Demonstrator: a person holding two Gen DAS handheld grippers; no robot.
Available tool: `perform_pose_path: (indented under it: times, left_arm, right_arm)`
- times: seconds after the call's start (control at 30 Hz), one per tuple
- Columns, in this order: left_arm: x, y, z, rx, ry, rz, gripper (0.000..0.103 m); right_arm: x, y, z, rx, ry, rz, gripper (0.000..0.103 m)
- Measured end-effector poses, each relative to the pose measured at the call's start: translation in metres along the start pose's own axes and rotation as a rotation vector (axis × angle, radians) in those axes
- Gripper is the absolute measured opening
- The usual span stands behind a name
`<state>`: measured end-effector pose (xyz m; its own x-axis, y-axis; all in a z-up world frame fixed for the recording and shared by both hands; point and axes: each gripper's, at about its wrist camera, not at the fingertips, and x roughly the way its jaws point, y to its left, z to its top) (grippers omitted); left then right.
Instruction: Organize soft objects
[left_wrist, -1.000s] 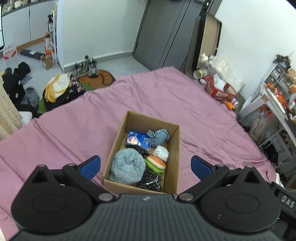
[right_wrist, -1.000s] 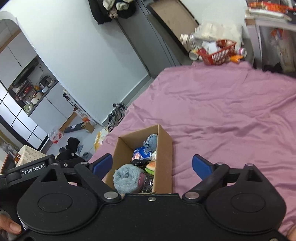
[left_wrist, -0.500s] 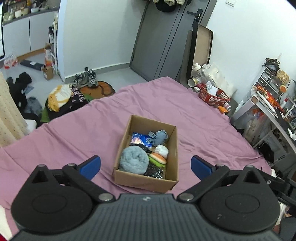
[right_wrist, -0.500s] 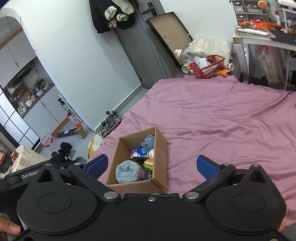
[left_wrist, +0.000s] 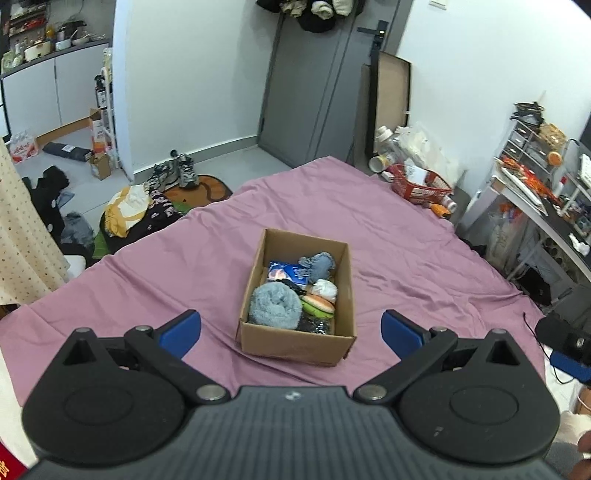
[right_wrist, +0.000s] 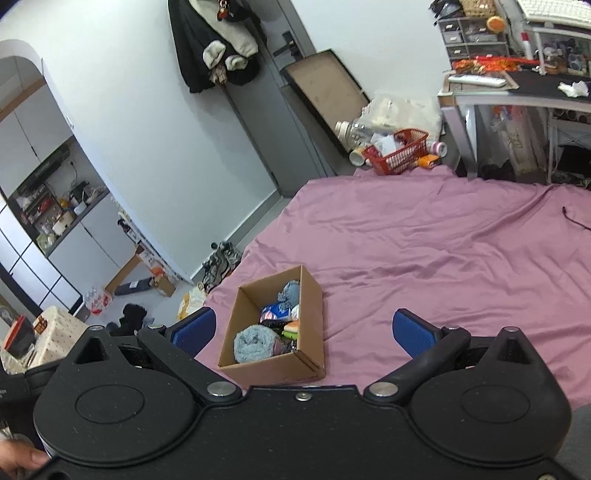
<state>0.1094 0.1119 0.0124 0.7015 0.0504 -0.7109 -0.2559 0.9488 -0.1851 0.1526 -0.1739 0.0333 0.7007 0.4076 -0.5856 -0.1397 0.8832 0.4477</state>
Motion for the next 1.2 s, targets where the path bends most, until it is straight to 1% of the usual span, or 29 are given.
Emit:
perform_pose_path:
  times: [0.07,0.17,0.3,0.4,0.6,0.73,0.87,0.97,1.1,1.2]
  left_arm:
    - [-0.006,-0.001,0.0,0.003,-0.01,-0.001,0.103]
    - [-0.015,-0.004,0.0,0.013,-0.024,-0.01,0.103]
    - [-0.025,-0.011,-0.005,0.066,-0.033,0.003,0.103]
    - [-0.033,-0.013,-0.009,0.084,-0.037,-0.003,0.103]
    - [-0.044,-0.015,-0.018,0.138,-0.043,0.003,0.103]
    - [-0.047,-0.013,-0.024,0.142,-0.034,0.022,0.103]
    - [-0.05,-0.015,-0.028,0.176,-0.033,0.033,0.103]
    - [-0.053,-0.016,-0.03,0.196,-0.028,0.035,0.103]
    - [-0.06,-0.017,-0.032,0.216,-0.041,0.042,0.103]
    - [-0.063,-0.018,-0.033,0.223,-0.048,0.042,0.103]
  right_arm:
    - [-0.007,0.0,-0.001,-0.002,-0.007,0.008,0.103]
    - [-0.017,0.002,-0.005,-0.025,-0.019,-0.025,0.103]
    - [-0.026,0.004,-0.008,-0.052,-0.024,-0.065,0.103]
    - [-0.031,0.006,-0.011,-0.073,-0.028,-0.085,0.103]
    - [-0.033,0.012,-0.022,-0.134,0.008,-0.116,0.103]
    - [-0.037,0.015,-0.03,-0.172,0.025,-0.118,0.103]
    - [-0.041,0.018,-0.036,-0.19,0.036,-0.123,0.103]
    - [-0.046,0.017,-0.036,-0.181,0.04,-0.105,0.103]
    - [-0.053,0.015,-0.034,-0.179,0.029,-0.115,0.103]
    - [-0.058,0.015,-0.033,-0.177,0.026,-0.091,0.103]
